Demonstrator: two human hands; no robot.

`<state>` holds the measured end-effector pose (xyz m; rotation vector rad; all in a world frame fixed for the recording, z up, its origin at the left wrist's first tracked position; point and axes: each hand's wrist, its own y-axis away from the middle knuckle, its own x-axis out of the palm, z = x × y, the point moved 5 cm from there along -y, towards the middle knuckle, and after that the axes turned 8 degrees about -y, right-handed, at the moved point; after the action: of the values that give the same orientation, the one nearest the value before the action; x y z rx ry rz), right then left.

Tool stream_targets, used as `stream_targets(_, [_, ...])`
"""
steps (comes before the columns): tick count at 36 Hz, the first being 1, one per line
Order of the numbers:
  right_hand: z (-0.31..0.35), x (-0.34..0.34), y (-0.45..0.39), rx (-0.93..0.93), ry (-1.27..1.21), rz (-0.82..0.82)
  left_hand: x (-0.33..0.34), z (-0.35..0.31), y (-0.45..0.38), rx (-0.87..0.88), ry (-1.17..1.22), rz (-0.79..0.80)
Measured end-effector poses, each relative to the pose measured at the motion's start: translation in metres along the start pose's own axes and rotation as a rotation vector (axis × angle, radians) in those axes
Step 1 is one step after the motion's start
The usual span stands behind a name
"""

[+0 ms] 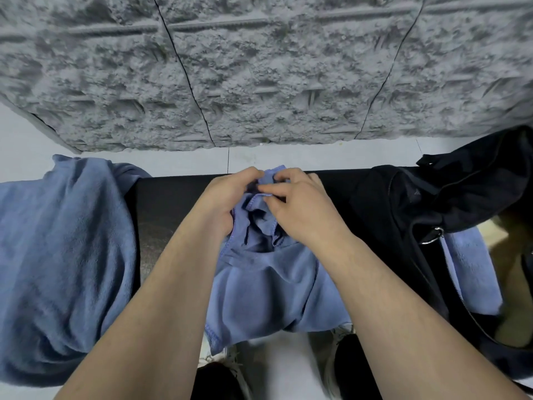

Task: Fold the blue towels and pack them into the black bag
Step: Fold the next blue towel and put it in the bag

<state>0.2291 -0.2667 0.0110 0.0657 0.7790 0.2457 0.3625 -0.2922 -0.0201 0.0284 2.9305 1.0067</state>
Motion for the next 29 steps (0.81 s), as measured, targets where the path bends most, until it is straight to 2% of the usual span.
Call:
stream_targets(4, [0.004, 0.006, 0.001, -0.022, -0.029, 0.043, 0.005, -0.001, 0.005, 0.004, 0.017, 0.047])
stream_targets(10, [0.004, 0.001, -0.002, 0.007, -0.209, -0.004, 0.003, -0.005, 0.01, 0.04, 0.013, 0.037])
stream_targets(15, [0.005, -0.004, -0.002, -0.03, -0.268, 0.032, 0.0, -0.016, 0.014, 0.204, -0.17, 0.033])
stream_targets(22, [0.004, -0.012, 0.004, -0.018, -0.417, 0.092, -0.002, -0.02, 0.025, 0.279, -0.366, 0.132])
stream_targets(29, [0.001, -0.025, 0.009, 0.021, -0.7, 0.102, -0.002, -0.034, 0.038, 0.394, -0.387, 0.196])
